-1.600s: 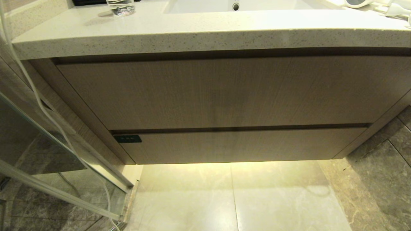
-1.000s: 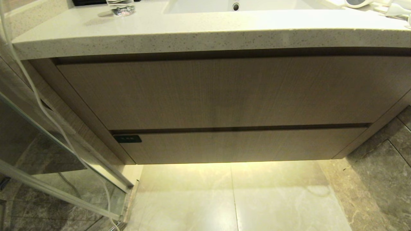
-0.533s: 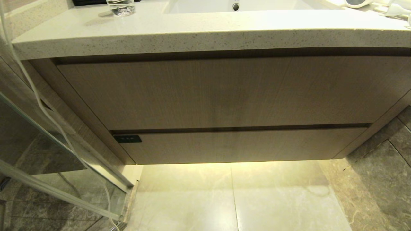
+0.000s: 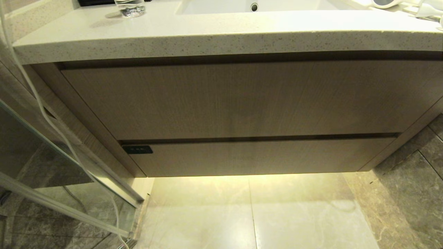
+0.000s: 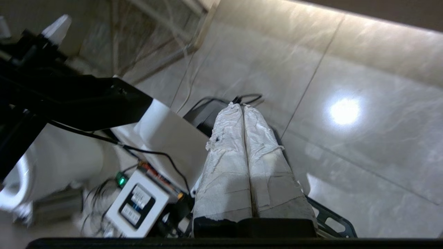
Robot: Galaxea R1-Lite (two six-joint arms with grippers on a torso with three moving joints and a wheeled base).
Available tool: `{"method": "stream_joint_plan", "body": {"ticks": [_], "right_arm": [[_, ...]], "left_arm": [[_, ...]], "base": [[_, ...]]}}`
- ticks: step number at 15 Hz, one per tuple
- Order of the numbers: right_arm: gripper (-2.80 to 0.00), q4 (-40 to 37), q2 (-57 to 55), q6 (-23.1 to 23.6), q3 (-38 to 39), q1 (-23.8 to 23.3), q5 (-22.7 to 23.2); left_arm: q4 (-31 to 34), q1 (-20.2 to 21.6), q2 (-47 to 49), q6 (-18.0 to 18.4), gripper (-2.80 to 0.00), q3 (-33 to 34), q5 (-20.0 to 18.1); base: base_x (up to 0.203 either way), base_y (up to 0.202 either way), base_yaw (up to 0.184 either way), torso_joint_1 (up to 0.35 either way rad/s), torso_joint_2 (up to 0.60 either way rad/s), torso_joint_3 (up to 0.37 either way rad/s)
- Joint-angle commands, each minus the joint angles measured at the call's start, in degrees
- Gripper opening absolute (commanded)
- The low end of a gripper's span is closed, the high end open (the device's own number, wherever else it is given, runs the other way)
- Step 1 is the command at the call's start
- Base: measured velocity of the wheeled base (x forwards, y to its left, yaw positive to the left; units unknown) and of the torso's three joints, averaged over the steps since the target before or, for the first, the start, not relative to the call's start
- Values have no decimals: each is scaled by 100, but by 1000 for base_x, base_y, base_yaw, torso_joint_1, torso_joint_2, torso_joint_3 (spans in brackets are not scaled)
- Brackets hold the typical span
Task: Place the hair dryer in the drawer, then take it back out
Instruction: Pull open the drawer
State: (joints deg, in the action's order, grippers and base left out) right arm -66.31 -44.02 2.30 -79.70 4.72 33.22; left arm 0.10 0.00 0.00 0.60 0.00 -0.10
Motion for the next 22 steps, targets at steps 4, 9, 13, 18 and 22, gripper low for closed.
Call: {"method": "stream_joint_plan", "body": {"ticks": [4, 9, 13, 18, 22], "right_arm": [[-280, -836, -2565, 384, -1282, 862, 73], [-280, -1489, -4150, 545, -2464, 1531, -703], [-280, -1601, -4651, 739, -2543, 1626, -965], [-280, -1279, -5409, 1542, -2334, 1986, -3934], [-280, -66, -5514, 2346, -1694, 2316, -4027]], "left_arm": [[-1, 0, 0, 2, -280, 0, 1], [-1, 0, 0, 2, -280, 0, 1], [-1, 0, 0, 2, -280, 0, 1], [-1, 0, 0, 2, -280, 0, 1], [-1, 0, 0, 2, -280, 0, 1]], "base": [[0, 0, 0, 0, 0, 0], [0, 0, 0, 0, 0, 0], [0, 0, 0, 0, 0, 0], [0, 0, 0, 0, 0, 0], [0, 0, 0, 0, 0, 0]]}}
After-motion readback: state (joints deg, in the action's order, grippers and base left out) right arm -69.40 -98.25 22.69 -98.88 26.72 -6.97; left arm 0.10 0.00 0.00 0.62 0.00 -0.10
